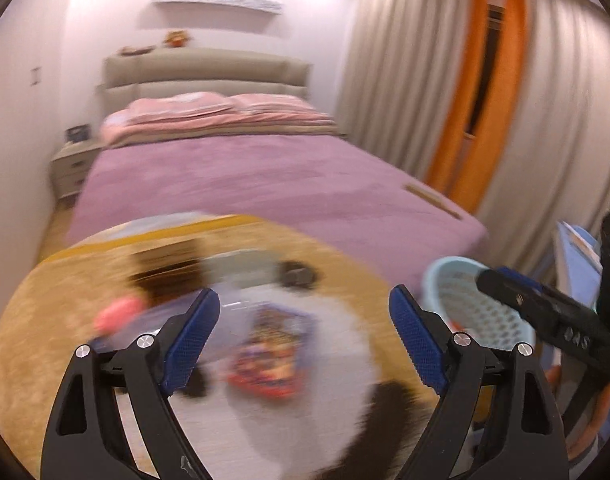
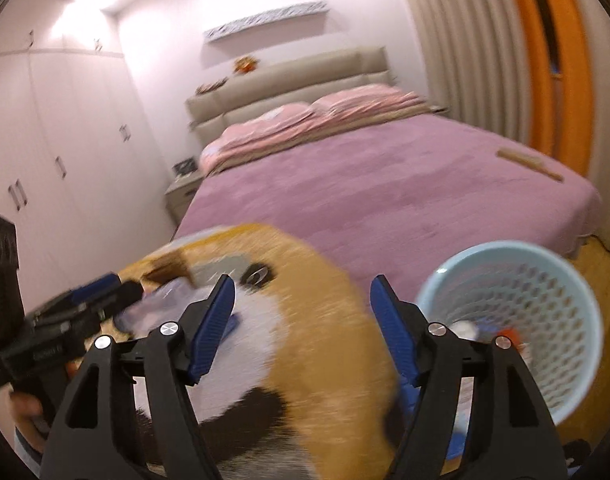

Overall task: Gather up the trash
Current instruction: 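Grasp the clear plastic bottle with blue cap using the left tool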

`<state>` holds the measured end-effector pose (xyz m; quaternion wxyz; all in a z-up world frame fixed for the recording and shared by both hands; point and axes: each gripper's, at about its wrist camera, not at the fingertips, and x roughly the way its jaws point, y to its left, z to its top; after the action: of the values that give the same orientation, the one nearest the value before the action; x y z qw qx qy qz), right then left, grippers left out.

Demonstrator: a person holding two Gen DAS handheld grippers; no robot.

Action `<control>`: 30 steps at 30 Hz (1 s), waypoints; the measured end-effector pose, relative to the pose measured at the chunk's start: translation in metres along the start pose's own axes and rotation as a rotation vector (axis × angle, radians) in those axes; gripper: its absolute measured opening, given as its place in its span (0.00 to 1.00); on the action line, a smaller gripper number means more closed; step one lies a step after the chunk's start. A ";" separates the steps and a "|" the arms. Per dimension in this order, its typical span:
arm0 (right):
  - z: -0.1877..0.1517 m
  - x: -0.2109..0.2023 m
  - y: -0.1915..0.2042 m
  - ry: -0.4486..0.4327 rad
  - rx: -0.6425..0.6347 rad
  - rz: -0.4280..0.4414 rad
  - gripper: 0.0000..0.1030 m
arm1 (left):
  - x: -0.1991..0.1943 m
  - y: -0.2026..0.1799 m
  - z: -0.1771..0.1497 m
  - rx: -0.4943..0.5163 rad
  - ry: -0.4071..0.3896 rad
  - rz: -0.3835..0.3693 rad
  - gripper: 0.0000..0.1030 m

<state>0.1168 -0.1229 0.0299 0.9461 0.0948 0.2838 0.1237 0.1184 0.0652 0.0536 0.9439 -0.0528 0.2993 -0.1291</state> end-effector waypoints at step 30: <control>-0.033 0.082 0.052 0.139 -0.069 0.009 0.65 | 0.007 0.128 -0.055 -0.189 0.199 -0.158 0.75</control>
<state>0.1554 -0.0463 -0.0271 0.9264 0.0543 0.3438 0.1438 0.1193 0.1847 -0.0178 0.8874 -0.1515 0.3970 -0.1787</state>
